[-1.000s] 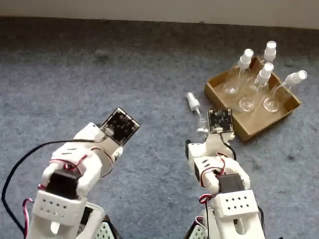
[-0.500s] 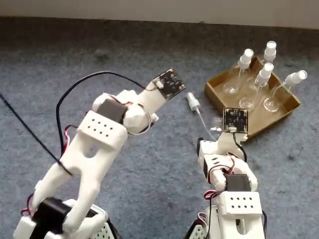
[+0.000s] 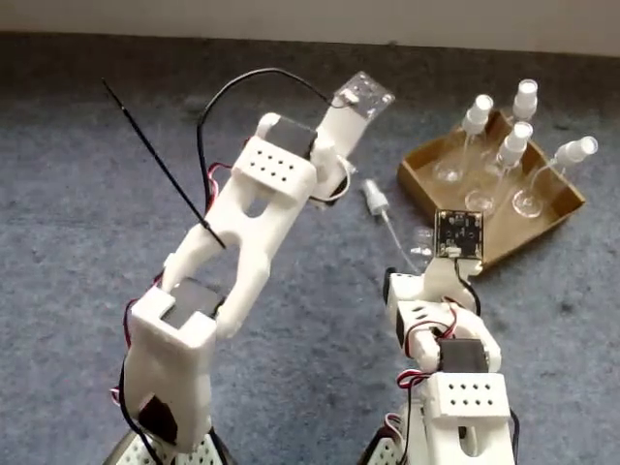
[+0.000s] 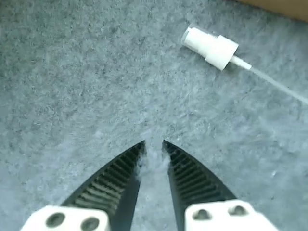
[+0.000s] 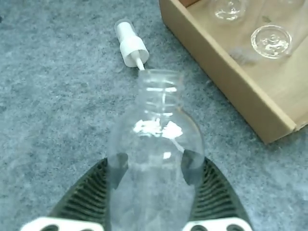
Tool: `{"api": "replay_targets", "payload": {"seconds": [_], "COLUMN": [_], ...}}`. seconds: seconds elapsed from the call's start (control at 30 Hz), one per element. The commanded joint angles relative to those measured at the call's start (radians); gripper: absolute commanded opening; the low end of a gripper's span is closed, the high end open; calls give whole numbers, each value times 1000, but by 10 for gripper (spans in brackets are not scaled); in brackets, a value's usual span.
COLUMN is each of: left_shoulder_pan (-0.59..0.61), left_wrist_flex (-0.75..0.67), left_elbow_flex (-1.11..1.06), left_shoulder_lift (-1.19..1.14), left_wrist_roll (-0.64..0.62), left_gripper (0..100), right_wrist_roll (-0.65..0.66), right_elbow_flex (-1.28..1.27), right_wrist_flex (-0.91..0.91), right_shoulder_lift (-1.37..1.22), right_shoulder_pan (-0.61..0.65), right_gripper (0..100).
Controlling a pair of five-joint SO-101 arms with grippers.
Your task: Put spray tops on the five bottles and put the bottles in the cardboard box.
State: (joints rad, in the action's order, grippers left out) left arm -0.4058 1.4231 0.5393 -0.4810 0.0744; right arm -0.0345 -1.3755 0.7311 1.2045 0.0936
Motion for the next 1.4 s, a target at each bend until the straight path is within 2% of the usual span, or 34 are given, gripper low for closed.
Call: {"api": "replay_targets", "payload": {"seconds": [0.0,0.2,0.43,0.63,0.77,0.87,1.0,1.2,1.37], "left_shoulder_pan": [-64,-124,-124,-125,-119,-93,-35,-42,-70], "left_wrist_flex": [87,153,175,173,180,175,157,152,152], "left_elbow_flex": [275,591,765,958,1076,1109,1113,1113,1107], "left_shoulder_lift": [-97,-283,-464,-575,-630,-674,-734,-757,-759], "left_wrist_roll": [-109,-153,-176,-394,-569,-709,-818,-899,-902], "left_gripper": [5,7,7,18,115,158,165,165,165], "right_wrist_roll": [8,8,2,5,6,6,6,6,8], "right_elbow_flex": [5,7,7,-13,-21,-21,-21,-22,-22], "right_wrist_flex": [-27,-27,-27,-25,-25,-25,-25,-22,-22], "right_shoulder_lift": [16,16,16,16,16,16,16,16,16], "right_shoulder_pan": [-12,-12,-4,-5,-8,-8,-10,-10,-10], "right_gripper": [31,31,31,31,31,31,31,31,31]}}
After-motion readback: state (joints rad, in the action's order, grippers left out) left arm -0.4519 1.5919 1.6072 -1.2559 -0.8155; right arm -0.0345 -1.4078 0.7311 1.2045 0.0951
